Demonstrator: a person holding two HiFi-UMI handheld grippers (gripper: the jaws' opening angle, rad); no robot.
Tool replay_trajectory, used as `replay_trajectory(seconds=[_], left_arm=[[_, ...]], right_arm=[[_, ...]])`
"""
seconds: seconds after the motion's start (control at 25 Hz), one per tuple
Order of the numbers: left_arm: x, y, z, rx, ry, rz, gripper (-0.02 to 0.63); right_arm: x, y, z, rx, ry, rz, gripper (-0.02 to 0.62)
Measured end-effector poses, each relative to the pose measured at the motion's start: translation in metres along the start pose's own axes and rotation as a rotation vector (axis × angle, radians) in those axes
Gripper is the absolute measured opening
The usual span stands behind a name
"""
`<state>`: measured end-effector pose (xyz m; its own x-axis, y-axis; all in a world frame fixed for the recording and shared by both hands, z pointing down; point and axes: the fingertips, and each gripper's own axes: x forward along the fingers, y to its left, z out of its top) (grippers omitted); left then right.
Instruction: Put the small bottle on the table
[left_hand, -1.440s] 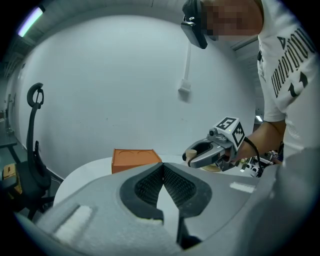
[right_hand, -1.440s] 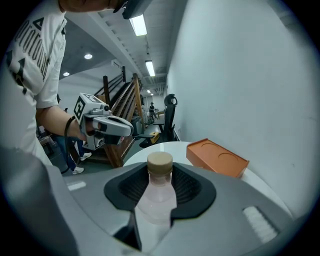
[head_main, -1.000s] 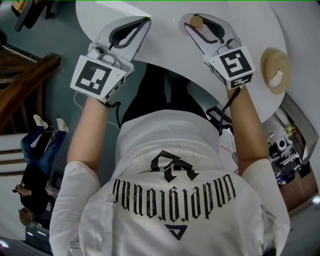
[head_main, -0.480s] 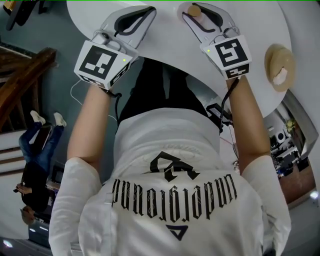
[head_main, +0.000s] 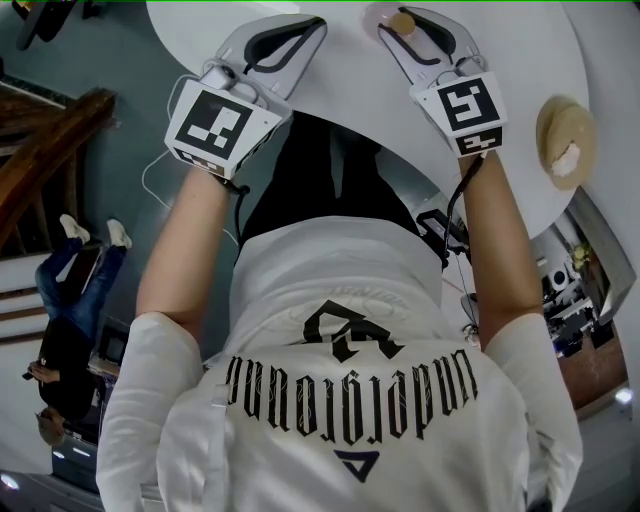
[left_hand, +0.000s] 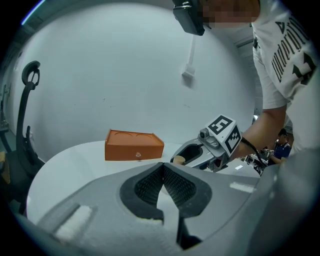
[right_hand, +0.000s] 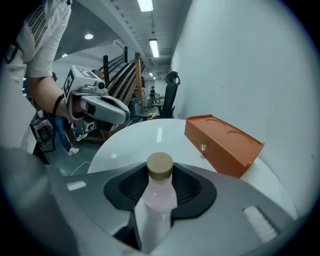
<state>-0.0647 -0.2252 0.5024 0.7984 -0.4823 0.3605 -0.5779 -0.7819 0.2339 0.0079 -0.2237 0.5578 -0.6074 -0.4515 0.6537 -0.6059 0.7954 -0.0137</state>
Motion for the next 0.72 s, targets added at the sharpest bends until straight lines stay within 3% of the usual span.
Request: replay_trajectory(seconds=[0.52, 0.72], left_arm=[[-0.001, -0.007, 0.002, -0.002, -0.001, 0.002, 0.006], [-0.002, -0.007, 0.003, 0.001, -0.003, 0.005, 0.006]], right_arm=[[-0.003, 0.001, -0.008, 0.002, -0.001, -0.009, 0.149], [-0.004, -0.003, -0.006, 0.020, -0.013, -0.006, 0.193]])
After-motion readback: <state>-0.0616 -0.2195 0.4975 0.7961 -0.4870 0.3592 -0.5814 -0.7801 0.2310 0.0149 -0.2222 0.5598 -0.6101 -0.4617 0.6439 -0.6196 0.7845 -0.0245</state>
